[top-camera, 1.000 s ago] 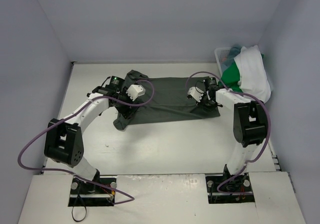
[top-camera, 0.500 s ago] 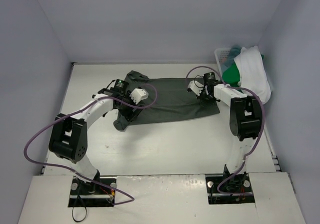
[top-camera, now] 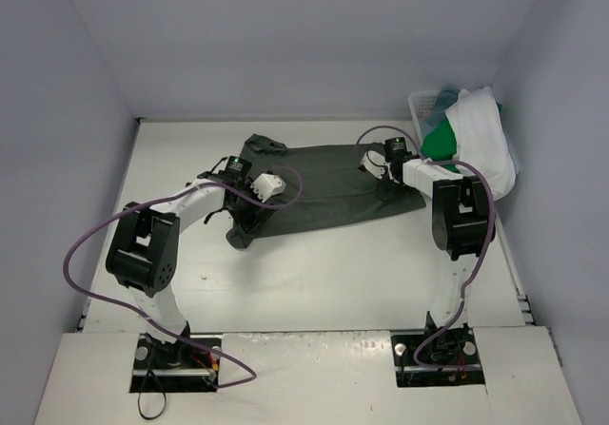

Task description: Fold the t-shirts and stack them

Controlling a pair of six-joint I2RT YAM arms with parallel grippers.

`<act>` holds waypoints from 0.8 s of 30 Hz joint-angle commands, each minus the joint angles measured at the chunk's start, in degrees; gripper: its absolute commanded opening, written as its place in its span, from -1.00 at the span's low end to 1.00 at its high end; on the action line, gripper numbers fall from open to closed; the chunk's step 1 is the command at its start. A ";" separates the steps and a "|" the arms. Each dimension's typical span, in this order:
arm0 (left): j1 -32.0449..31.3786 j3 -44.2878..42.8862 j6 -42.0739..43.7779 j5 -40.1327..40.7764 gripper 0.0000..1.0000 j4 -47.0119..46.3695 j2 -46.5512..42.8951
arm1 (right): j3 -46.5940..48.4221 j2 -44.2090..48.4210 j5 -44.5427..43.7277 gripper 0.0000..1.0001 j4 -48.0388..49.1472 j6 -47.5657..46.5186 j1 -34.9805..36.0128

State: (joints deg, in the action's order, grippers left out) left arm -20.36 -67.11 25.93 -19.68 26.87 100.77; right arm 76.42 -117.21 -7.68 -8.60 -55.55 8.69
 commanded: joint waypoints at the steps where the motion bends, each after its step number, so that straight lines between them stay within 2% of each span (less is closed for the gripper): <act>1: -0.38 -1.36 -0.09 2.80 0.37 -4.54 -0.40 | -0.75 -2.15 -1.19 -0.85 -1.16 0.88 -0.34; 2: -0.38 -1.44 -0.09 3.16 0.37 -5.33 0.21 | -1.01 -2.06 -1.02 -0.60 -1.07 1.32 -0.34; 3: -0.47 -1.44 -0.18 3.85 0.36 -5.86 0.56 | -1.19 -1.89 -1.02 -0.48 -1.07 1.58 -0.34; 5: -0.56 -1.44 -0.27 5.44 0.32 -6.65 1.70 | -1.80 -1.36 -1.02 -0.31 -0.63 2.72 -0.34; 6: -0.56 -1.36 -0.27 5.70 0.31 -7.01 1.97 | -1.98 -0.49 -1.02 -0.30 -0.45 3.08 -0.34; 10: -0.47 -1.35 -0.71 8.42 0.22 -9.03 3.29 | -2.42 1.63 -0.49 -0.35 -0.36 4.31 -0.34; 16: -0.56 -1.88 -1.41 11.42 -0.07 -10.96 3.82 | -3.91 1.46 0.21 -0.64 -0.28 4.84 -0.25; 24: -0.47 -4.52 -0.01 13.00 -0.07 -8.42 2.15 | -4.97 -1.27 0.21 -0.71 0.95 5.10 -0.25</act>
State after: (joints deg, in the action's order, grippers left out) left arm -20.95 -67.46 24.91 -8.97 17.91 104.57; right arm 73.73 -116.46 -10.07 -3.81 -52.49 8.73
